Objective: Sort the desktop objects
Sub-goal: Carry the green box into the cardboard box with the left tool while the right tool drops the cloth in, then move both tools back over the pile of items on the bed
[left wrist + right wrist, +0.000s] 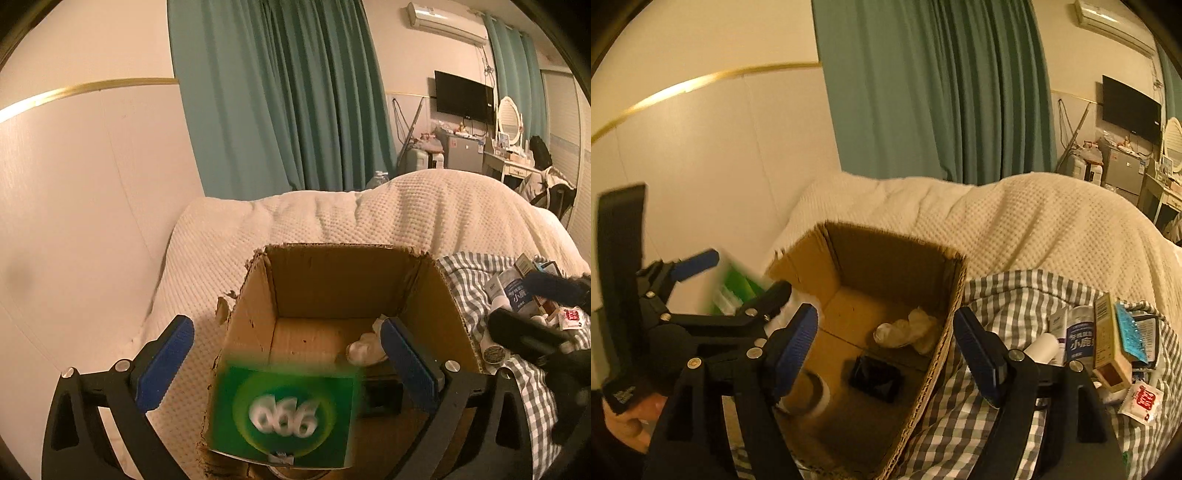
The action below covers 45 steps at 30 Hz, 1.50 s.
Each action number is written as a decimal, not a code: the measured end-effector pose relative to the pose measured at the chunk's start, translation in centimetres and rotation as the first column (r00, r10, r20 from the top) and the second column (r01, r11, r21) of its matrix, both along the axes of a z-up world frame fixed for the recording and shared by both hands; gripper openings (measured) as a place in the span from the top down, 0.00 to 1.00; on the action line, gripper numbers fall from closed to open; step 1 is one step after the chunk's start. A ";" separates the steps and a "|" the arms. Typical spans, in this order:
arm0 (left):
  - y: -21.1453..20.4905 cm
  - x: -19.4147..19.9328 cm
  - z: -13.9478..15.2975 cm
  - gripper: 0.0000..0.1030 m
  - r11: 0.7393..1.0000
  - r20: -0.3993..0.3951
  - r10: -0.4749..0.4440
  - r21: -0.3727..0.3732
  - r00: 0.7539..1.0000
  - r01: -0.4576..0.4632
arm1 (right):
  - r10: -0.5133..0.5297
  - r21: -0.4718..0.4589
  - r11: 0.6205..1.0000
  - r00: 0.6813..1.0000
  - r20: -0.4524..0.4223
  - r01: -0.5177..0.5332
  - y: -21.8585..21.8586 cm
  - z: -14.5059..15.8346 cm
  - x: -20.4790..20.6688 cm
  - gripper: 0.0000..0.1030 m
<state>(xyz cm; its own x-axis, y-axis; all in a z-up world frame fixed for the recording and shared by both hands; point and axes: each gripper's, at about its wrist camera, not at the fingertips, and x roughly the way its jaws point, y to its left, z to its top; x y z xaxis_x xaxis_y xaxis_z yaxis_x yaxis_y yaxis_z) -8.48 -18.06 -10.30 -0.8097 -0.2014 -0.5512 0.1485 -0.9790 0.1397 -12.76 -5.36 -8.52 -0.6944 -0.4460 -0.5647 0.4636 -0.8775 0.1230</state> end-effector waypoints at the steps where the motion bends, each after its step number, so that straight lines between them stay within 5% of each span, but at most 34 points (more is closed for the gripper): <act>1: 0.2 0.1 0.3 0.00 1.000 -0.004 0.001 -0.004 1.000 -0.001 | -0.003 -0.009 1.000 1.000 -0.008 0.003 0.3 0.5 0.2 0.26; 11: 2.9 1.7 4.7 0.00 0.999 -0.094 -0.022 0.034 0.995 0.025 | -0.061 -0.100 0.994 0.993 -0.101 0.051 5.1 5.9 2.6 0.22; 29: 9.5 6.6 14.1 0.00 0.995 -0.313 -0.065 0.056 0.948 0.087 | -0.222 -0.099 0.975 0.928 -0.299 0.201 14.7 13.6 7.5 0.00; 36: 12.9 5.4 13.5 0.00 0.989 -0.284 -0.120 0.046 0.951 0.138 | -0.282 -0.070 0.959 0.903 -0.323 0.274 17.7 13.8 7.5 0.00; 45: 17.0 1.2 8.0 0.00 0.982 -0.170 -0.181 0.017 0.969 0.186 | -0.318 -0.050 0.947 0.912 -0.260 0.316 22.0 10.1 5.1 0.00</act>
<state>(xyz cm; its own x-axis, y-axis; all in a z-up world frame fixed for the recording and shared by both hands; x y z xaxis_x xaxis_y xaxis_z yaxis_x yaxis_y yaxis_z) -7.29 -1.06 -2.26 -0.9122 -0.0251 -0.4090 -0.0158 -0.9952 0.0962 -7.66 16.68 1.55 -0.9222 -0.1810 -0.3418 0.1775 -0.9832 0.0418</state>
